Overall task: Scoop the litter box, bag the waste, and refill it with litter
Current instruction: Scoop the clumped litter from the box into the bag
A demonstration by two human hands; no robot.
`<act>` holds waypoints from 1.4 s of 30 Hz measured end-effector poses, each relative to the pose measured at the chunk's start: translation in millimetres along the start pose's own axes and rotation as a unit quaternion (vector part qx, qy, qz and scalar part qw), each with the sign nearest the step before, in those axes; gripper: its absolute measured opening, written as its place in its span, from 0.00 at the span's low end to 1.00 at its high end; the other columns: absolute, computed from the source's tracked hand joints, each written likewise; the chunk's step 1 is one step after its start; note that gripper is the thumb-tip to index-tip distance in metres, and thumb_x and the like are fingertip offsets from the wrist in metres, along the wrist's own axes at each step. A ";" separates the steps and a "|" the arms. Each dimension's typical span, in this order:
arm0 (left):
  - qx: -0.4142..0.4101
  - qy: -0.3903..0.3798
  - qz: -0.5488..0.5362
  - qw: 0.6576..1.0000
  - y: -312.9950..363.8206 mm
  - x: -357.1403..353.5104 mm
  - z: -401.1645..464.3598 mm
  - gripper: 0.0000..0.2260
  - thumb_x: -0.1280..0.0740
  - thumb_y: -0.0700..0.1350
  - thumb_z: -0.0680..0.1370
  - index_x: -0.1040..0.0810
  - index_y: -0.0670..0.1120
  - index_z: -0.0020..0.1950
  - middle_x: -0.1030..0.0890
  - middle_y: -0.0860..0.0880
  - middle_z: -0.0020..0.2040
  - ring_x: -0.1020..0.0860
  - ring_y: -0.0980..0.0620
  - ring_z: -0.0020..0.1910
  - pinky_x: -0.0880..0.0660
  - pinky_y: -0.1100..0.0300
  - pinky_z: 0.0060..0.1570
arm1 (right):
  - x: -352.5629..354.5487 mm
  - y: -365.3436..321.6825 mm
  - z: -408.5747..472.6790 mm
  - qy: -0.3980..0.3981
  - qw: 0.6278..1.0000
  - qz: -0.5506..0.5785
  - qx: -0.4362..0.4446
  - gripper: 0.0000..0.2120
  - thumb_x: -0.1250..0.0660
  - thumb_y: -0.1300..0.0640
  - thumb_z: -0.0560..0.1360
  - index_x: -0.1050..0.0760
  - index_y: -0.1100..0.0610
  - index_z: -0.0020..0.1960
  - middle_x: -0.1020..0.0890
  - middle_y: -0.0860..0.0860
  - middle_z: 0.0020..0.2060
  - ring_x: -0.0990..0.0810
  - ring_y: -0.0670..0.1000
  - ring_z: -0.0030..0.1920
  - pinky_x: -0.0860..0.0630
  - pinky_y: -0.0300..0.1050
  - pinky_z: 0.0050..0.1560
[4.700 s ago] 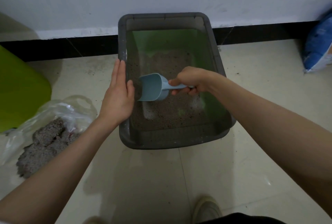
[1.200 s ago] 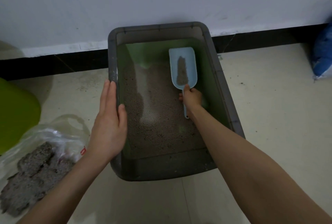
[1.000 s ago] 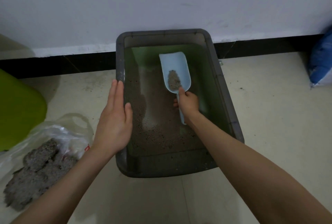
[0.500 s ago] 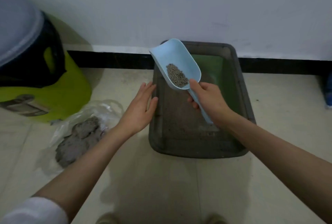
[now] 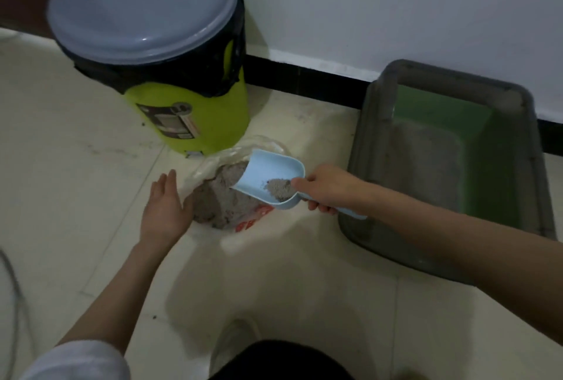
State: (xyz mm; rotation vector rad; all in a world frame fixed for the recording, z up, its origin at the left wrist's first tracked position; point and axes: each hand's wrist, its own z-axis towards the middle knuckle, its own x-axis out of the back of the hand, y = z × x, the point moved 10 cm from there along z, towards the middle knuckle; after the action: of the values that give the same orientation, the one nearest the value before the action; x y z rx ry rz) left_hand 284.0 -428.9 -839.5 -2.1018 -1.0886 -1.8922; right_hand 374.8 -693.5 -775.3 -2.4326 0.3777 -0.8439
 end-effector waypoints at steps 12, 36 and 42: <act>0.075 0.034 -0.073 0.994 -28.1 -1.8 -4.1 0.09 0.39 0.41 0.78 0.22 0.39 0.51 0.19 0.36 0.51 0.23 0.36 0.52 0.28 0.51 0.49 | -42.2 -90.5 4.2 0.001 0.890 -0.446 0.098 0.12 0.41 0.60 0.77 0.28 0.60 0.59 0.24 0.54 0.56 0.23 0.54 0.54 0.33 0.43 0.46; 0.139 -0.073 -0.247 0.956 -26.5 -37.2 -6.7 0.24 0.37 0.43 0.78 0.39 0.41 0.72 0.31 0.39 0.68 0.31 0.41 0.65 0.34 0.54 0.60 | -63.4 90.6 61.9 0.184 0.947 0.188 -0.183 0.20 0.47 0.59 0.80 0.40 0.68 0.69 0.30 0.62 0.66 0.30 0.62 0.65 0.32 0.50 0.62; 0.167 -0.098 -0.273 0.942 -31.7 -41.9 -9.0 0.26 0.35 0.39 0.76 0.39 0.42 0.73 0.29 0.40 0.66 0.29 0.41 0.63 0.32 0.51 0.59 | -74.2 98.0 71.8 0.141 0.954 0.187 -0.188 0.22 0.45 0.63 0.77 0.38 0.61 0.71 0.29 0.59 0.66 0.27 0.59 0.63 0.28 0.44 0.52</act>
State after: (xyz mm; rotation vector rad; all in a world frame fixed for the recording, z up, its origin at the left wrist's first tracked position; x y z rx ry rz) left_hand 260.1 -428.2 -887.2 -1.9518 -2.0501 -1.5273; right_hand 355.4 -714.5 -914.7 -2.4473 1.1600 -1.0192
